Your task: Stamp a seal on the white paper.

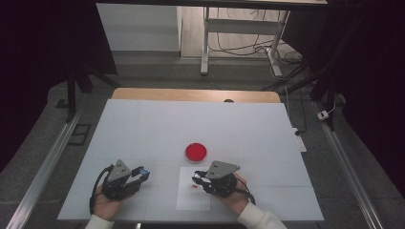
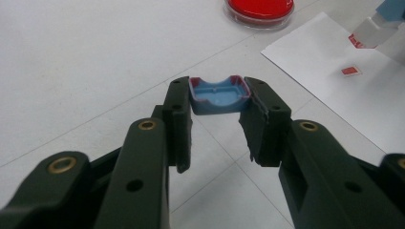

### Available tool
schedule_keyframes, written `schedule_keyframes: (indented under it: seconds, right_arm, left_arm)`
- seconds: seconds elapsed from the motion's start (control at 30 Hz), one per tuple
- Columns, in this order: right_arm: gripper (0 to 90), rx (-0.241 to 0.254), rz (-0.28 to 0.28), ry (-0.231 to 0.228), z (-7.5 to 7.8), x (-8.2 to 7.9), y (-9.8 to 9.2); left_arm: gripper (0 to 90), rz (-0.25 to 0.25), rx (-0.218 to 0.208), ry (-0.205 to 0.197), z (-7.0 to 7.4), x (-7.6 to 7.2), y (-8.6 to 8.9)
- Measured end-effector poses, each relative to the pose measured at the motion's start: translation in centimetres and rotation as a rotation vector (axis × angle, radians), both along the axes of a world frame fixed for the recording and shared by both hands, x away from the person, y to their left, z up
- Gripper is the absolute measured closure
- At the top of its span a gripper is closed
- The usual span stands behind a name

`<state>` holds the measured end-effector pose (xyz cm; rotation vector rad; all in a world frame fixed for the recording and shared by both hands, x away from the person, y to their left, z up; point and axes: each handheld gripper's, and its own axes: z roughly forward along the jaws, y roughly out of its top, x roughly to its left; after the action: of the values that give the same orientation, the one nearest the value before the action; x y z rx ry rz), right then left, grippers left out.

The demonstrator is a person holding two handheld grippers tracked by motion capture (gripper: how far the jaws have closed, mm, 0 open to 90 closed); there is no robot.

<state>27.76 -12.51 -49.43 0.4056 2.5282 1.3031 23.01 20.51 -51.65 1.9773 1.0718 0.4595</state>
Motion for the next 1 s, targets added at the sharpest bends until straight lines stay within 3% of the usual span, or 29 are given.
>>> schedule_keyframes:
  seconds: [0.63,1.0]
  right_arm:
    - [75.2,0.012,0.01,-0.004,0.1,-0.1,0.2]
    - [75.2,0.024,0.001,0.0,0.3,0.0,0.0]
  left_arm:
    - [64.5,-0.021,-0.014,-0.016,0.6,-0.5,-0.7]
    - [64.5,-0.091,-0.008,-0.023,1.0,-0.7,-3.0]
